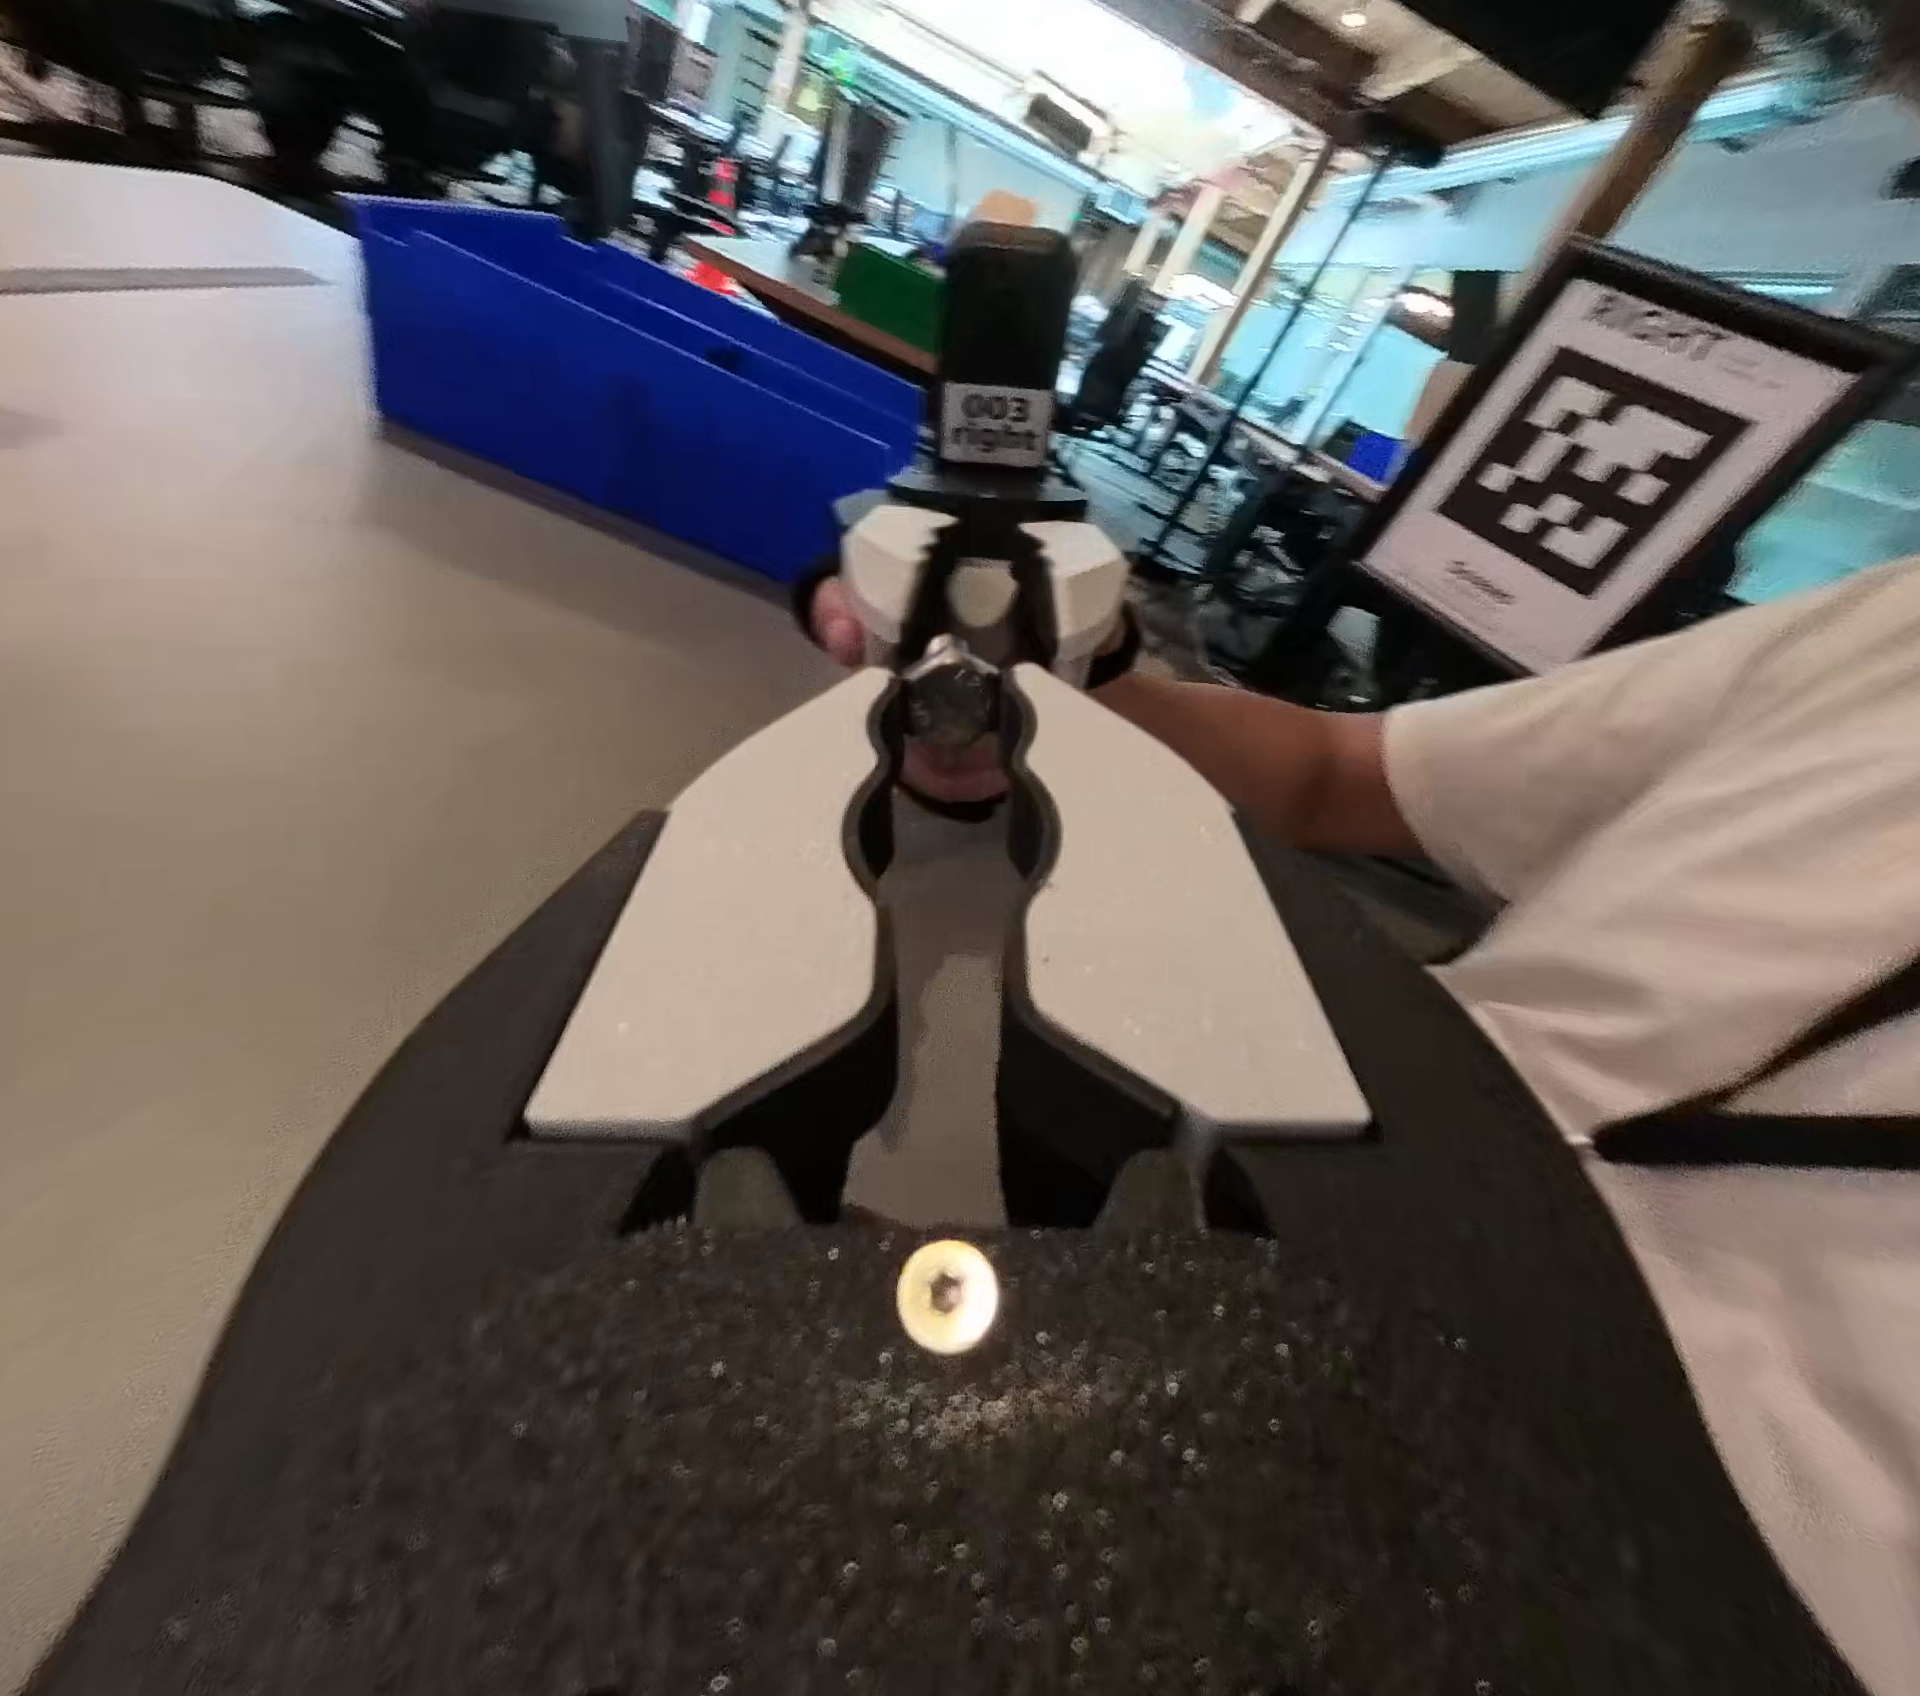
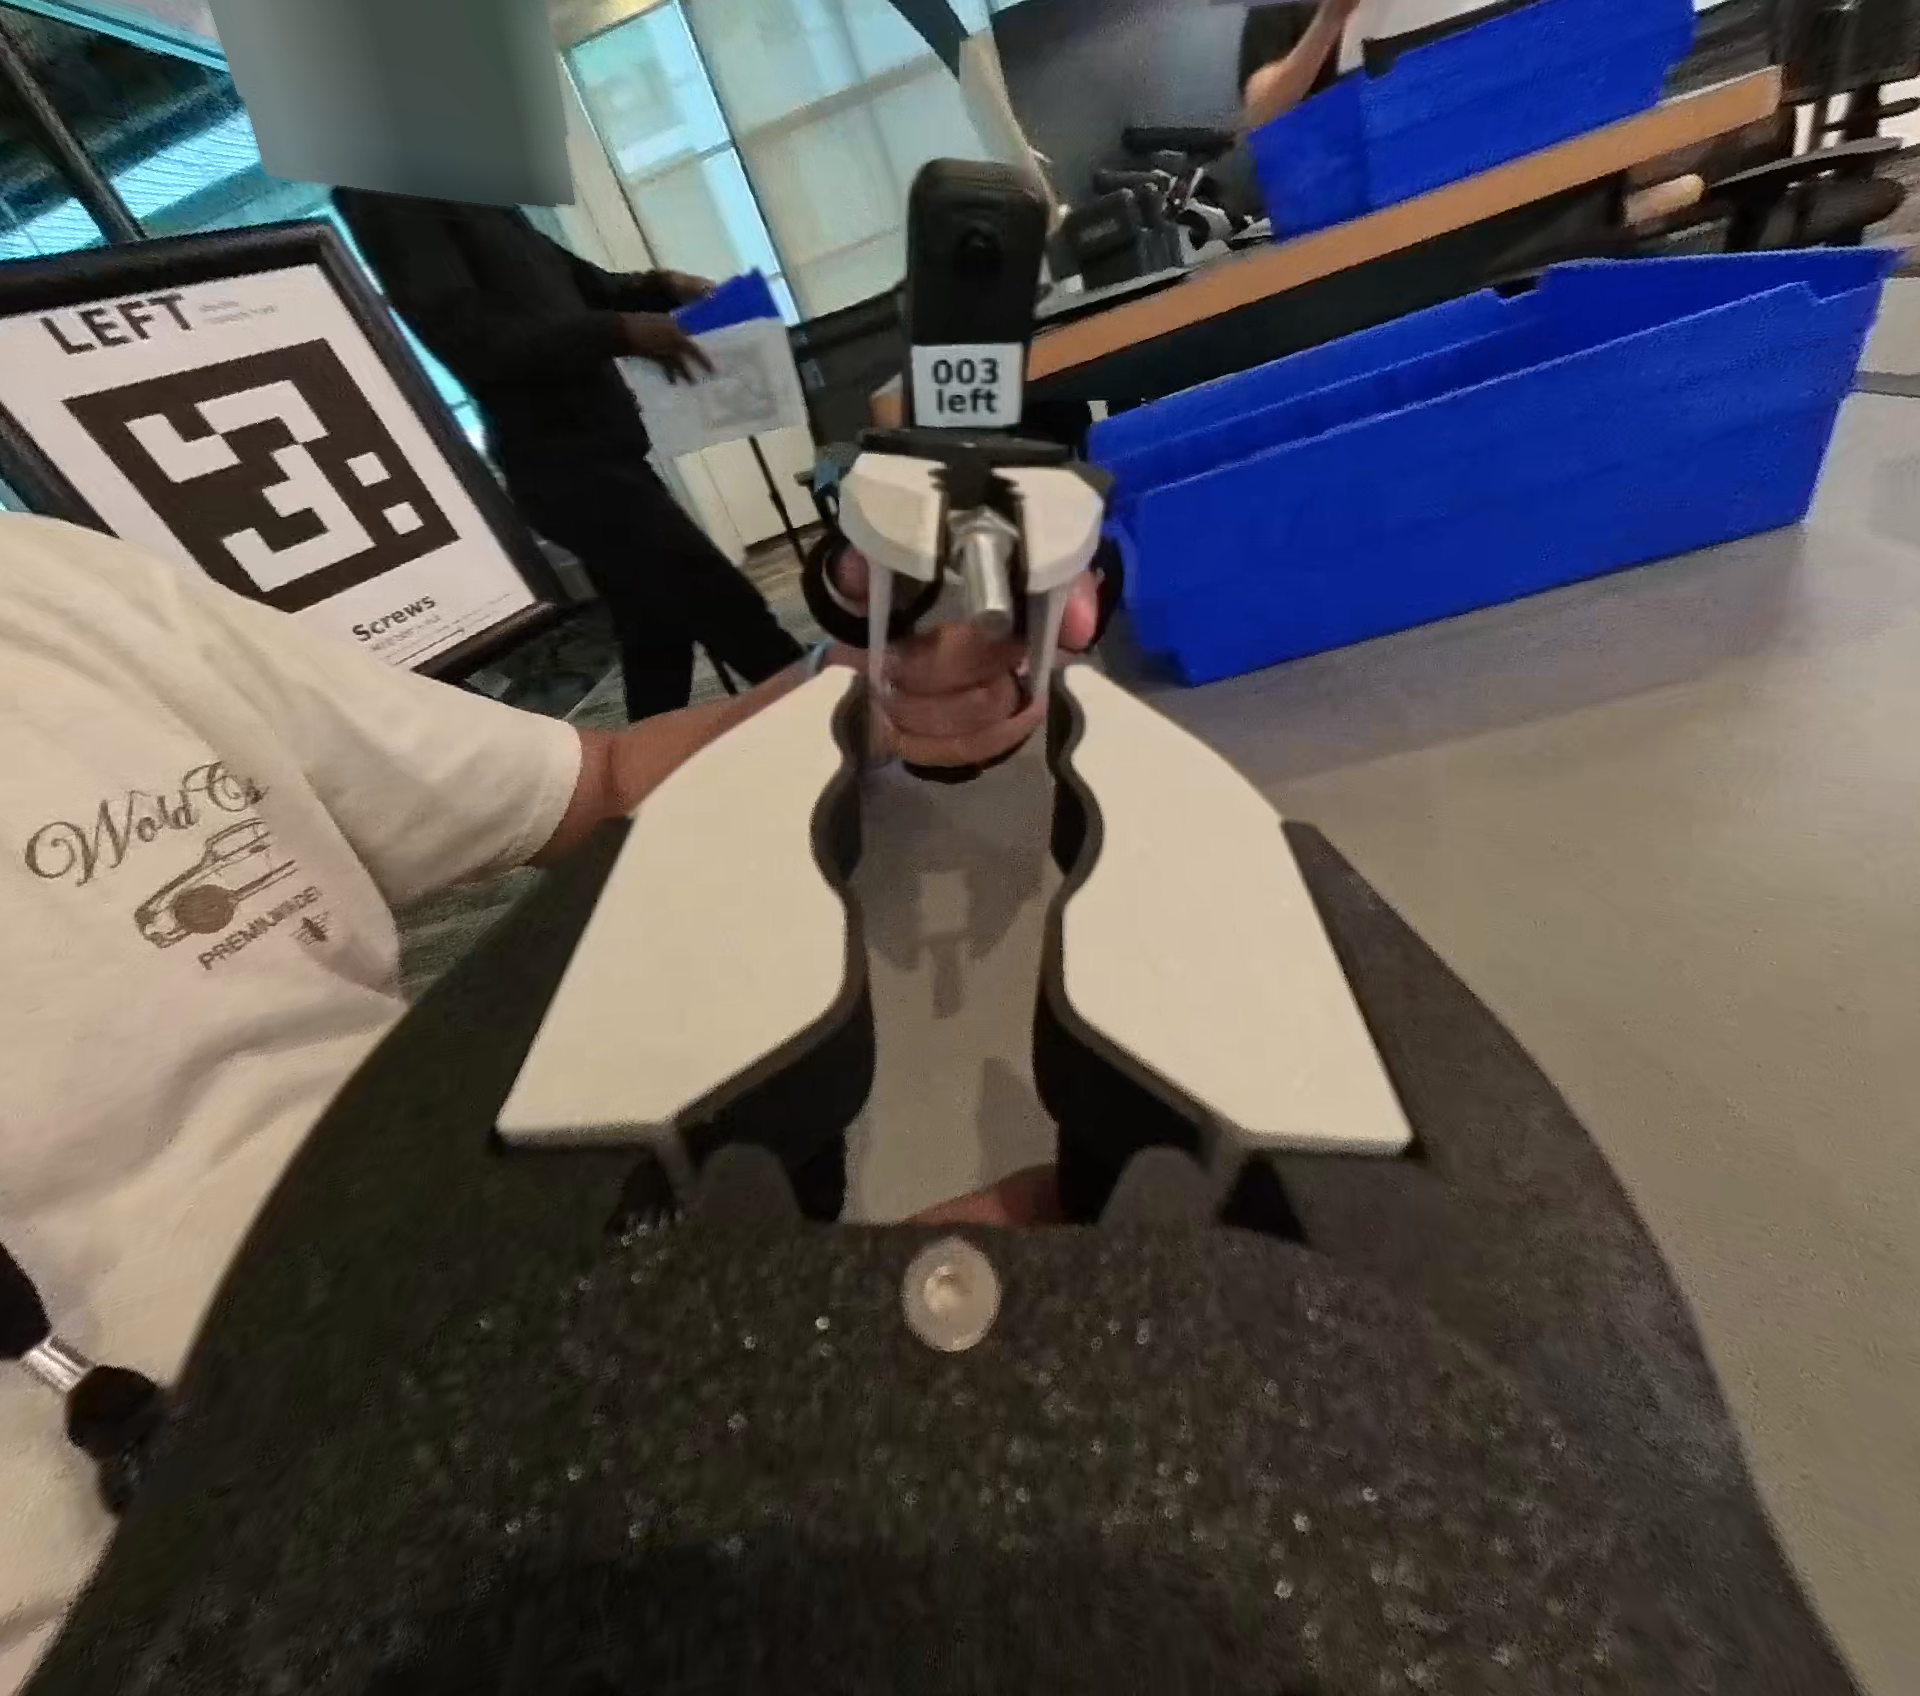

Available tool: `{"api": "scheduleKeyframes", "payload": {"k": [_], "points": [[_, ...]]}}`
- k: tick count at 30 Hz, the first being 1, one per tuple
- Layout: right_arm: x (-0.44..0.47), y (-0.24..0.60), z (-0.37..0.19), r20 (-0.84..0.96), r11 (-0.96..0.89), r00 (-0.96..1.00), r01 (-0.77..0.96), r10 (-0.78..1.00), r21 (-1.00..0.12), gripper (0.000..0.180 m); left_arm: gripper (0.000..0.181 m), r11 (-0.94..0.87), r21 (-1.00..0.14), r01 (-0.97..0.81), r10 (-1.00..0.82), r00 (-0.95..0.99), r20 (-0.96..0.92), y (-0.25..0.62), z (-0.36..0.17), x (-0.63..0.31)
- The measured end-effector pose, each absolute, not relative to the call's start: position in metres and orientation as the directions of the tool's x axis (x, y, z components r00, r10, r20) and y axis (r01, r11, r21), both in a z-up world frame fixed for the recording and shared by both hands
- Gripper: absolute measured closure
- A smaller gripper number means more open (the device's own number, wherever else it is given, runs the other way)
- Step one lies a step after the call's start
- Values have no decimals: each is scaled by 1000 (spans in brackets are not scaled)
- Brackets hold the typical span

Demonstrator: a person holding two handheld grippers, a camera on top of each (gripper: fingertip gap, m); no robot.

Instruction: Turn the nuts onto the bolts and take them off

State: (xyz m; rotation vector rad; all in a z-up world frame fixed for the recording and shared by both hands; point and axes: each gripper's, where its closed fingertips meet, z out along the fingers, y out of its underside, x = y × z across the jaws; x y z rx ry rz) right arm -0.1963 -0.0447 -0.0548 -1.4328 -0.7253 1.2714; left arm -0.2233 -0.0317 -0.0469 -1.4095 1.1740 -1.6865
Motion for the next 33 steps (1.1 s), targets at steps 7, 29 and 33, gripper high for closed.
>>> {"api": "scheduleKeyframes", "payload": {"k": [7,29,33], "points": [[-212,-53,-63,-323,-301,203,-131,924,-944,146,164,-354,-926,-132,-883,-280,378,-55,-57,-213],[-160,-15,-64,-312,-249,498,-190,809,-950,170,124,-70,-982,-175,-762,645,-60,51,-72,-252],[-67,1,2,-111,-131,789,-38,604,-991,170,123,-52,-972,-228,-784,613,-102,39,-77,-243]]}}
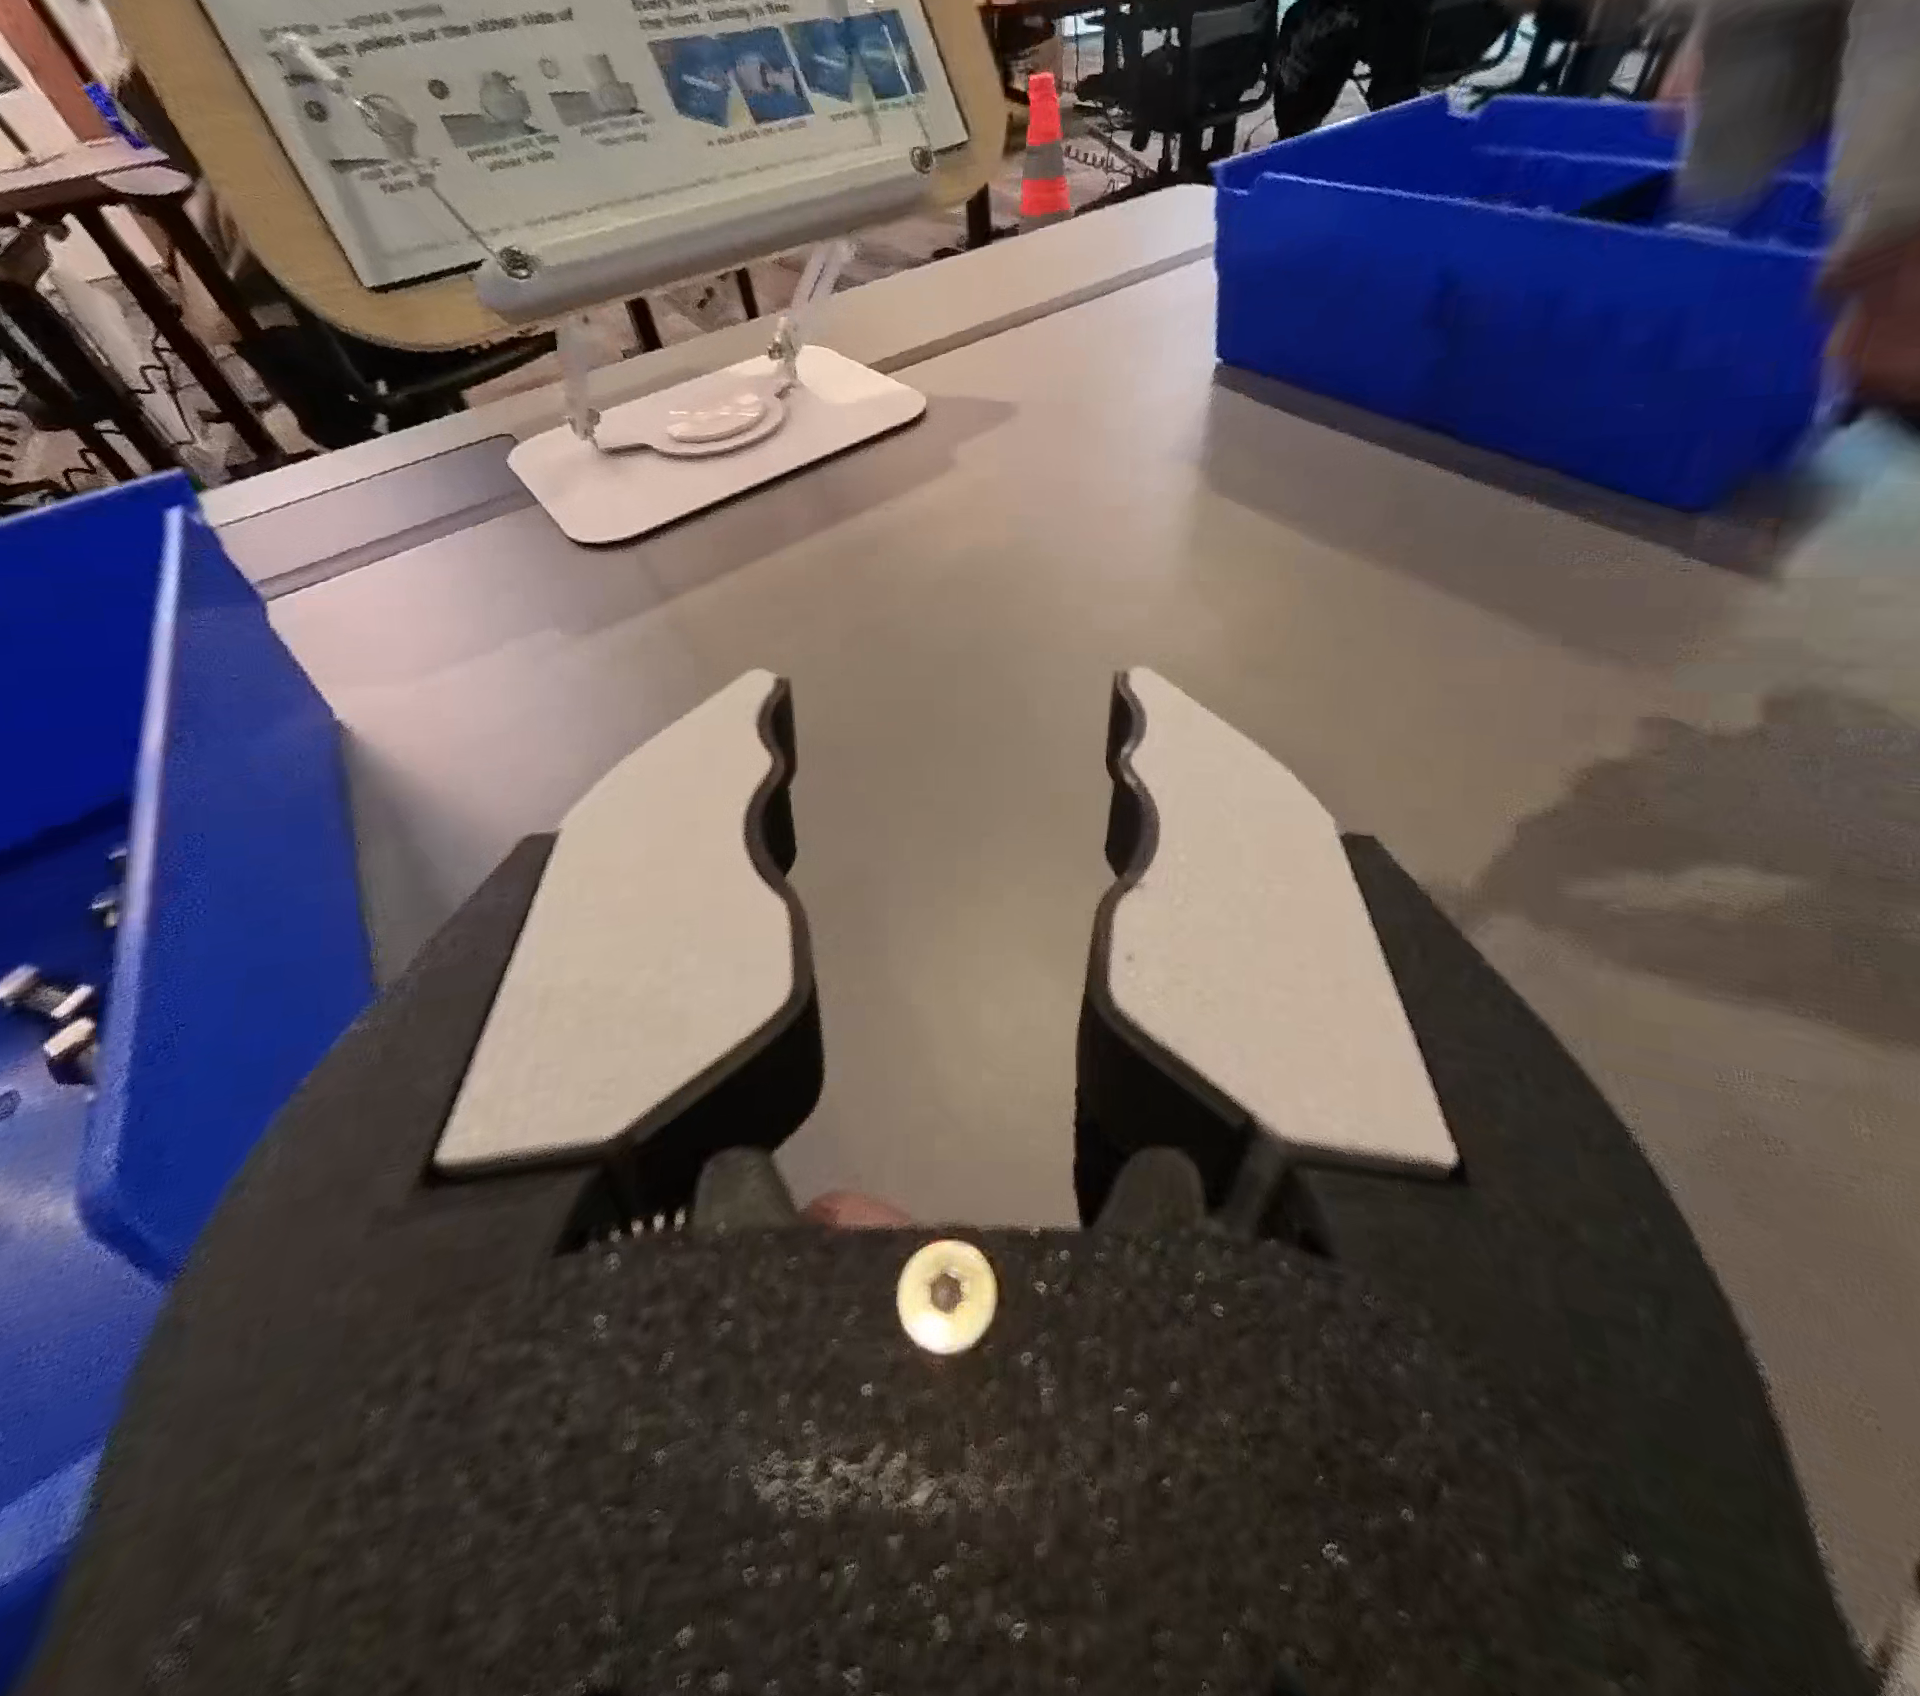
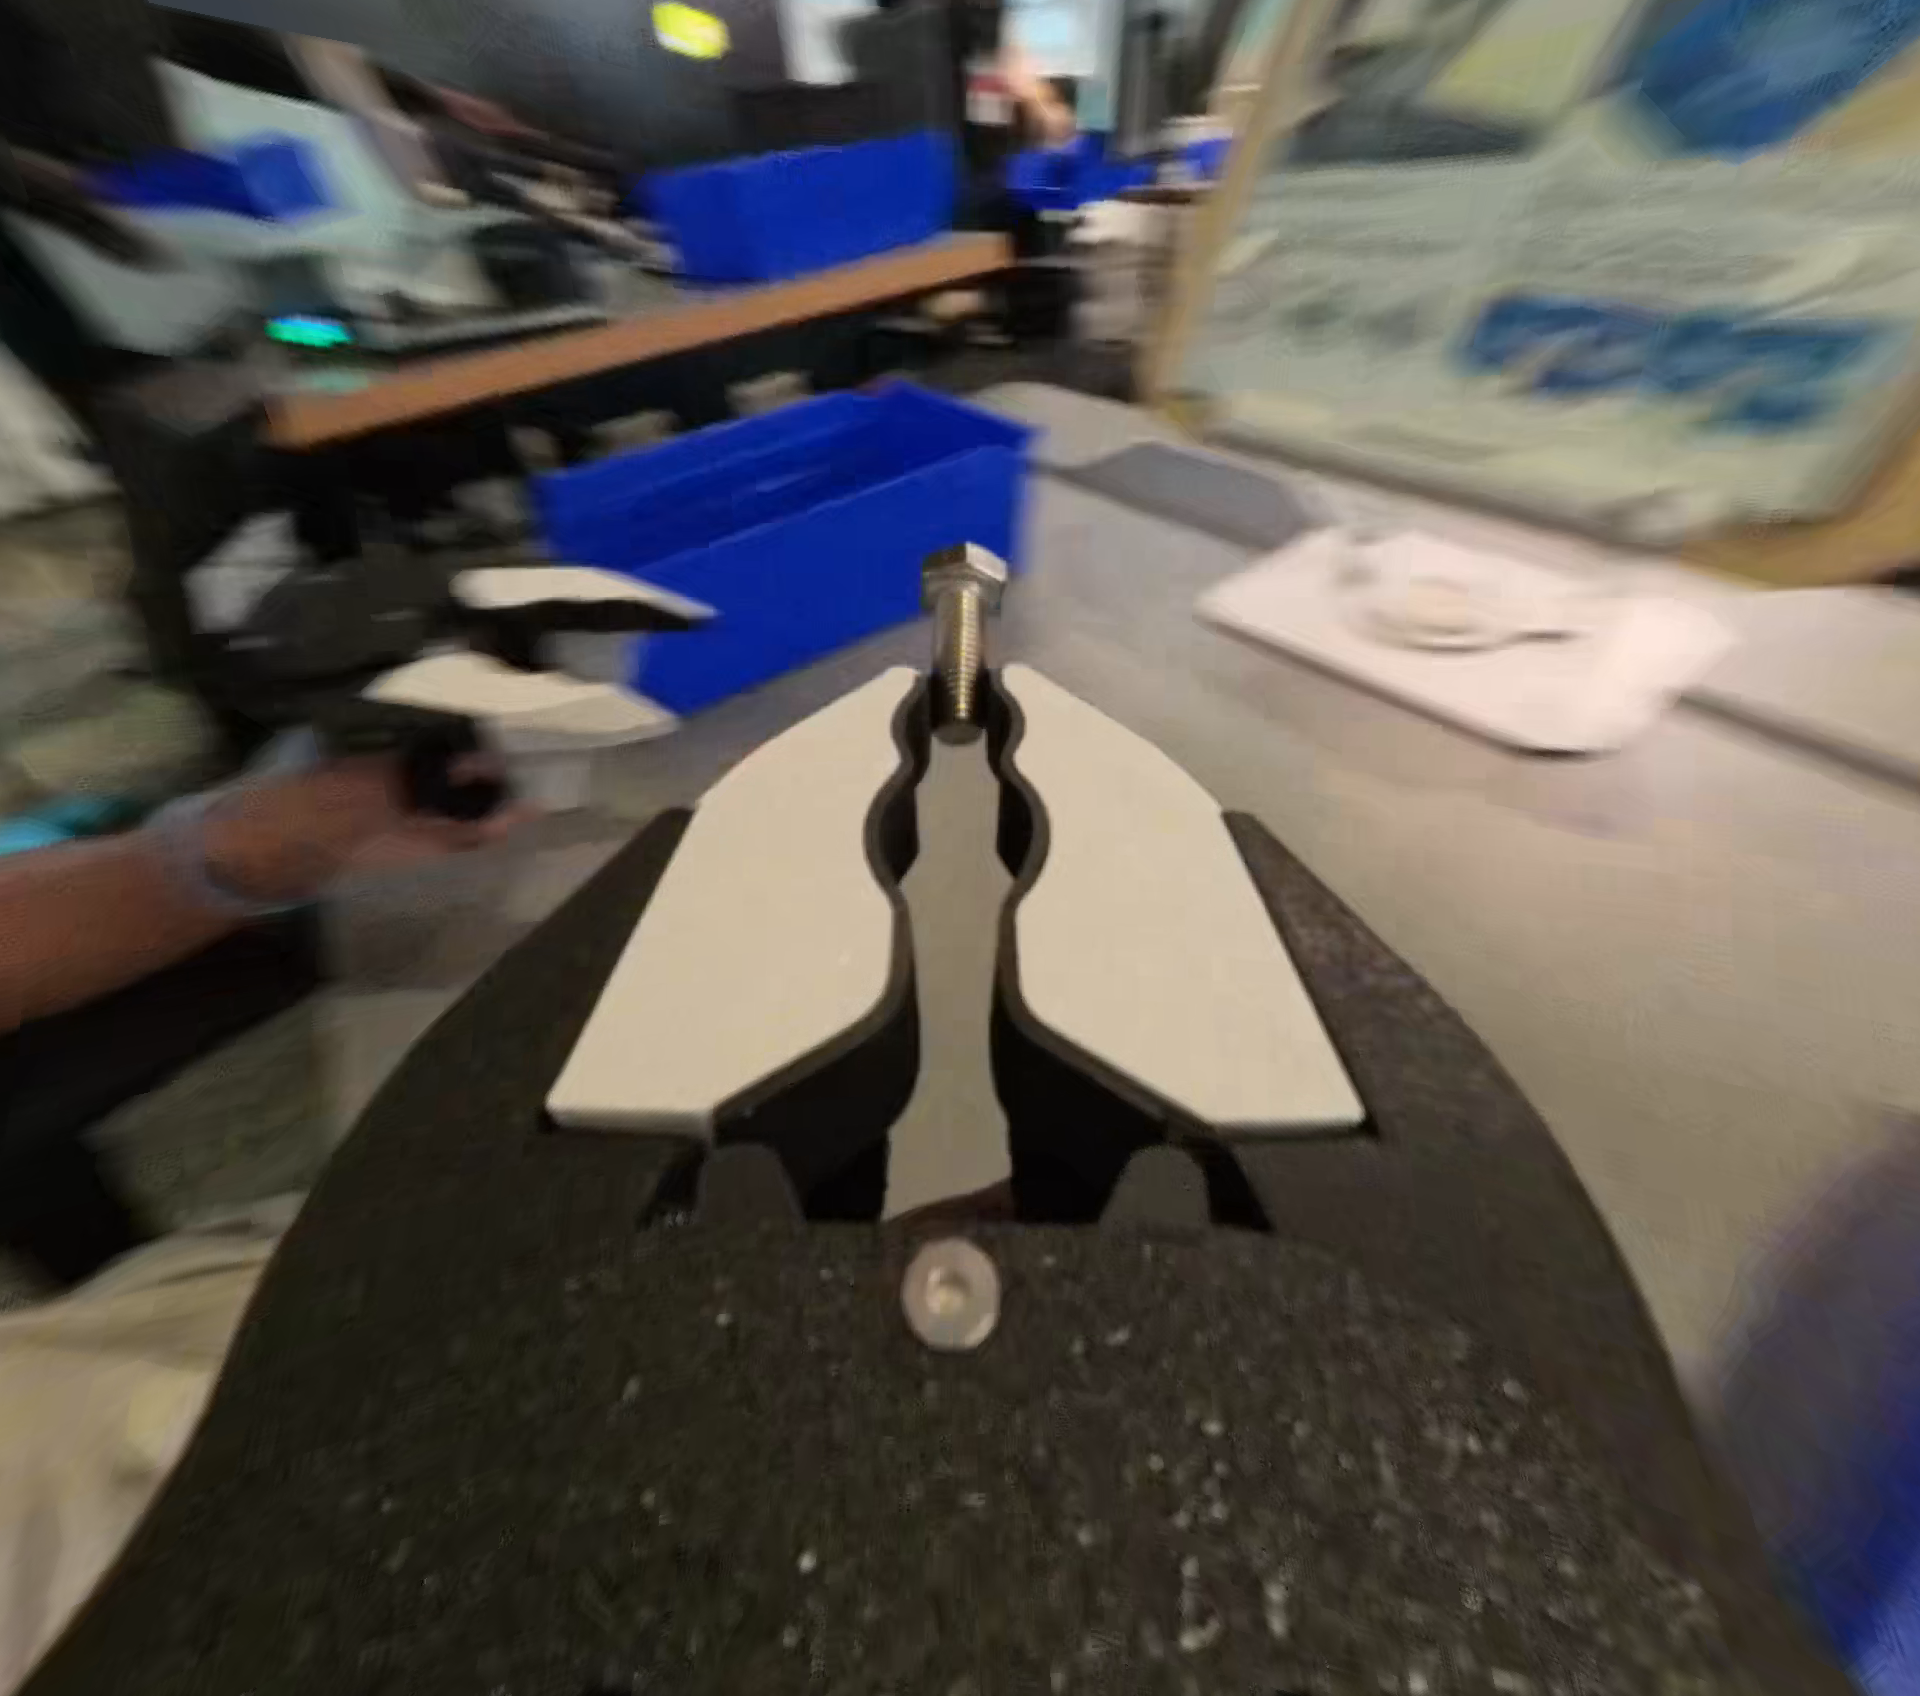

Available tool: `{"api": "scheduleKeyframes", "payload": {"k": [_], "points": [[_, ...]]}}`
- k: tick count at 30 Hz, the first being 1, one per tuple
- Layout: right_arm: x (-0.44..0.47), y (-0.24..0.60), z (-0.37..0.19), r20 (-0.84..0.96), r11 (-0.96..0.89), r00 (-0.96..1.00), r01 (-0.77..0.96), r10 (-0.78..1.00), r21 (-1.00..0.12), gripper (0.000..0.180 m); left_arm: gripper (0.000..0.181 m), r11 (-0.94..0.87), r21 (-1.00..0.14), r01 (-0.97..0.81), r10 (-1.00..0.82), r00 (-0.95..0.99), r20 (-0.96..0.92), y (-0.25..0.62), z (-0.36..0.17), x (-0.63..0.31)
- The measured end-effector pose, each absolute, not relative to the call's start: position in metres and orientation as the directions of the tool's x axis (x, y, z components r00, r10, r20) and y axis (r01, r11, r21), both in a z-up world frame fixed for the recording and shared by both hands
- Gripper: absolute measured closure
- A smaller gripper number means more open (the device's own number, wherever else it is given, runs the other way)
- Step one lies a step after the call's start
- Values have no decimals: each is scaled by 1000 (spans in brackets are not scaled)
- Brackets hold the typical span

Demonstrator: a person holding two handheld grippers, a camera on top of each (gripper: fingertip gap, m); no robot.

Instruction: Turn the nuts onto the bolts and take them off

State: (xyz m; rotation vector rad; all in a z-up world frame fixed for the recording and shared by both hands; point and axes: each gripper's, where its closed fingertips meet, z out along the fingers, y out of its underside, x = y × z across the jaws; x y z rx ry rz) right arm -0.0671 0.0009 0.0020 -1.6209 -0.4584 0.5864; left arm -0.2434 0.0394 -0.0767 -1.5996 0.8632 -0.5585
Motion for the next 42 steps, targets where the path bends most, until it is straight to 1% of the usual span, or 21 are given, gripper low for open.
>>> {"api": "scheduleKeyframes", "payload": {"k": [1,2,4,5,6,8,10,12,13,16,18,21,22,24,31,35,37,38,39,40,42], "points": [[-21,8,23,-30,-132,874,39,485,-990,170,124,-39,-971,-235,-784,610,-116,38,-76,-243],[24,17,34,5,-206,915,96,404,-974,170,125,-31,-970,-243,-788,602,-125,36,-77,-241],[115,39,27,69,-437,960,186,271,-880,170,126,-37,-968,-248,-803,585,-119,32,-78,-237],[156,49,13,103,-571,972,209,212,-794,170,126,-37,-968,-248,-809,576,-117,30,-78,-234],[188,55,-8,92,-703,979,196,183,-683,170,126,-31,-967,-254,-815,567,-123,28,-78,-231],[226,60,-50,79,-874,980,198,182,-444,170,126,-25,-958,-285,-820,554,-143,27,-83,-227],[260,63,-85,177,-950,968,218,180,-224,169,126,-28,-953,-302,-818,555,-151,29,-89,-226],[278,69,-109,206,-975,960,209,190,-73,169,126,-44,-950,-309,-826,547,-139,28,-93,-225],[283,72,-118,207,-981,961,195,186,-24,169,127,-47,-950,-308,-827,545,-136,28,-94,-226],[293,82,-140,194,-986,967,160,166,48,169,127,-38,-949,-313,-825,546,-147,29,-95,-227],[295,90,-150,180,-986,969,165,169,37,169,126,-37,-948,-316,-825,545,-149,30,-97,-229],[296,103,-159,175,-984,970,175,166,-37,169,126,-44,-948,-315,-830,539,-141,32,-100,-229],[294,101,-163,157,-984,974,171,163,-40,169,127,-48,-948,-314,-833,536,-136,32,-101,-229],[292,93,-170,138,-984,975,175,173,-3,169,127,-54,-949,-311,-839,530,-126,33,-102,-228],[290,78,-179,129,-988,980,147,153,54,169,127,-46,-949,-313,-845,518,-130,31,-100,-224],[291,75,-188,126,-990,983,129,136,64,169,126,-32,-947,-319,-841,521,-147,29,-99,-225],[292,78,-187,129,-993,985,115,118,31,169,126,-33,-948,-318,-841,522,-146,28,-98,-226],[292,79,-185,127,-994,986,111,111,13,165,126,-34,-948,-316,-841,521,-144,28,-98,-226],[295,80,-181,140,-994,984,113,112,-5,155,126,-38,-948,-317,-843,519,-140,27,-98,-225],[296,79,-173,150,-992,982,118,112,-33,154,126,-42,-948,-316,-845,518,-135,27,-98,-225],[293,83,-143,176,-981,978,136,110,-141,150,126,-47,-949,-312,-845,519,-129,28,-98,-226]]}}
